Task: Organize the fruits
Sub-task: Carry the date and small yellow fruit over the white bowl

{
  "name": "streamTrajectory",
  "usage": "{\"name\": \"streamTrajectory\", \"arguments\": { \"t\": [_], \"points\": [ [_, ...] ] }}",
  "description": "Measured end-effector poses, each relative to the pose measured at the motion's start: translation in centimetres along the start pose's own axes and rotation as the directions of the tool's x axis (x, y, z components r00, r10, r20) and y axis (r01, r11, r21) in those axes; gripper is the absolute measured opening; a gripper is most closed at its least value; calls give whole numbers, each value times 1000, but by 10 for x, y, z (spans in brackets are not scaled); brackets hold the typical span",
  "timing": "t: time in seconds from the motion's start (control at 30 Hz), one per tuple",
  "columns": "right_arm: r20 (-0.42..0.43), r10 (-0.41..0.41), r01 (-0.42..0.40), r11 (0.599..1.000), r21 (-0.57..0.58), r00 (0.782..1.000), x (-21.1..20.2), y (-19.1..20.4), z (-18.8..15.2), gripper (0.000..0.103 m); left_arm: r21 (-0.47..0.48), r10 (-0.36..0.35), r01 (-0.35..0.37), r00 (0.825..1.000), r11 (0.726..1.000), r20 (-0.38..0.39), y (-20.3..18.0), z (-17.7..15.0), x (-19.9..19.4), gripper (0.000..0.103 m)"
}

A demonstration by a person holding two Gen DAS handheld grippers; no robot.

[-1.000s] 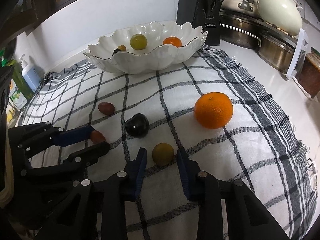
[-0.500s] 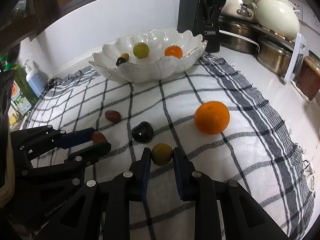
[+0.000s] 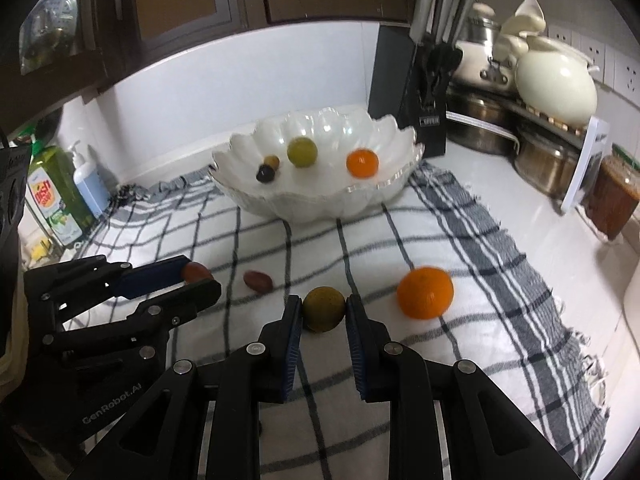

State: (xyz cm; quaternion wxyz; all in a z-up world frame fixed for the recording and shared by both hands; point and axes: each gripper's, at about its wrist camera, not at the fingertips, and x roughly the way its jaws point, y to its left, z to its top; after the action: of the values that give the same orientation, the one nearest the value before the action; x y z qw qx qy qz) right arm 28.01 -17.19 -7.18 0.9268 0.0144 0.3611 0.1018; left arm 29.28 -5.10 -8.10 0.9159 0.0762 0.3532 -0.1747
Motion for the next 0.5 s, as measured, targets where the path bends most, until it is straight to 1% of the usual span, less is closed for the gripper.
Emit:
{"name": "streamTrajectory", "arguments": {
  "t": [0.23, 0.5],
  "points": [
    [74, -20, 23, 999, -30, 997, -14, 6, 14, 24, -6, 30, -30, 998, 1000, 63, 7, 12, -17, 28],
    [145, -34, 41, 998, -43, 989, -24, 7, 34, 24, -33, 65, -62, 989, 998, 130, 15, 29, -30, 28]
  ]
}}
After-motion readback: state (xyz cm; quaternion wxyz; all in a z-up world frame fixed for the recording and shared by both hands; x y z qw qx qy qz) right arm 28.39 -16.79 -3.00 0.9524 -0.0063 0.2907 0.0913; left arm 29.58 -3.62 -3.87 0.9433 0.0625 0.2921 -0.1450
